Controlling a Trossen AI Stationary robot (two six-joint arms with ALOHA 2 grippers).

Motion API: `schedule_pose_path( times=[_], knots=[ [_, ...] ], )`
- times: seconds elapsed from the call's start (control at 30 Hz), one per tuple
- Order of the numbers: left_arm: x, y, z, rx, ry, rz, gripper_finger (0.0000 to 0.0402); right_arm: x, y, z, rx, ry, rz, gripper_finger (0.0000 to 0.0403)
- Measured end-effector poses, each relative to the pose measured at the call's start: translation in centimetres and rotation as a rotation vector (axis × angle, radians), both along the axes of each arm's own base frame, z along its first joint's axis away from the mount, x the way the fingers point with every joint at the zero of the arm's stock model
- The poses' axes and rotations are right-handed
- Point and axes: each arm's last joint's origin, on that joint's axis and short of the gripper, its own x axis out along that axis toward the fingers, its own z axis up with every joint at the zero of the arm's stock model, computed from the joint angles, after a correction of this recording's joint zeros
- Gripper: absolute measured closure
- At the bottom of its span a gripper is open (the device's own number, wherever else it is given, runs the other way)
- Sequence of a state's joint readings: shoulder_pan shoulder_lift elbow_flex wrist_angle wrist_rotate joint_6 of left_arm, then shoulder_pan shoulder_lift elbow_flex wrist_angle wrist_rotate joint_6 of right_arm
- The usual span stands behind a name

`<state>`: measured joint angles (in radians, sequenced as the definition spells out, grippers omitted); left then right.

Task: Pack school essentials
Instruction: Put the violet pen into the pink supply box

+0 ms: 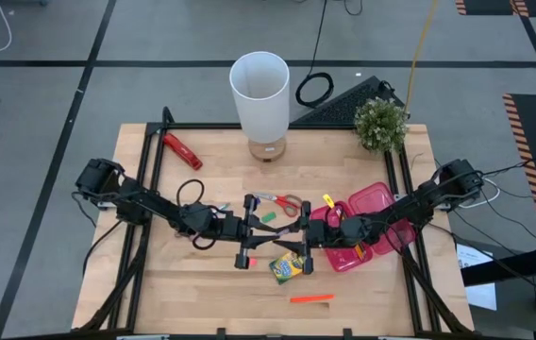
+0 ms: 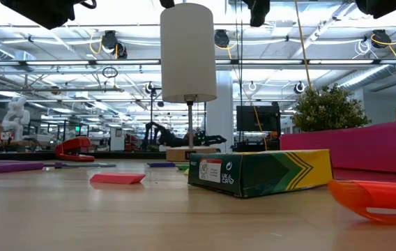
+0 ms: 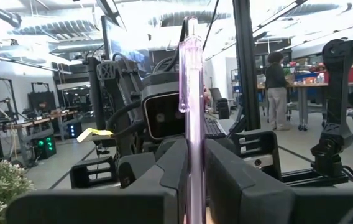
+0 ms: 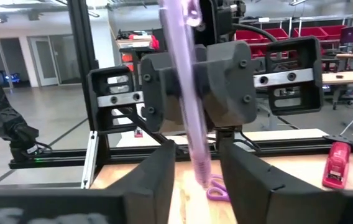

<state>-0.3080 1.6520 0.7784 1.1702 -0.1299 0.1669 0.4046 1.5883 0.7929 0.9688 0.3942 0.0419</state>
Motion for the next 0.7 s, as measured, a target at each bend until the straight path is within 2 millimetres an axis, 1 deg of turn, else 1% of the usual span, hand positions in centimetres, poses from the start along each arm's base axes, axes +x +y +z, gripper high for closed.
schedule_pose_path(
  times=[0.2, 0.3, 0.4, 0.53, 0.6, 0.7],
  knots=[
    [0.0, 0.0, 0.0, 0.0, 0.001, 0.0, 0.0348, 0.1, -0.2, 0.0, -0.007, 0.0, -0.006, 0.0362],
    [0.0, 0.0, -0.1, 0.007, 0.015, 0.003, 0.0348, 0.1, -0.2, 0.0, -0.024, 0.004, -0.006, 0.0388],
    [0.1, 0.0, -0.3, 0.024, 0.032, 0.013, 0.0347, 0.1, -0.2, -0.1, -0.03, 0.009, -0.006, 0.0389],
    [0.0, 0.1, -0.1, 0.031, 0.049, 0.017, 0.0346, -0.2, -0.3, 0.3, -0.004, 0.024, -0.013, 0.0375],
    [-0.1, 0.1, 0.1, 0.034, 0.07, 0.021, 0.0338, -0.5, -0.2, 0.5, 0.006, 0.042, -0.022, 0.0372],
    [-0.6, 0.3, 0.4, 0.049, 0.143, 0.034, 0.0315, -0.9, -0.3, 1.2, 0.026, 0.044, -0.021, 0.0377]
  ],
)
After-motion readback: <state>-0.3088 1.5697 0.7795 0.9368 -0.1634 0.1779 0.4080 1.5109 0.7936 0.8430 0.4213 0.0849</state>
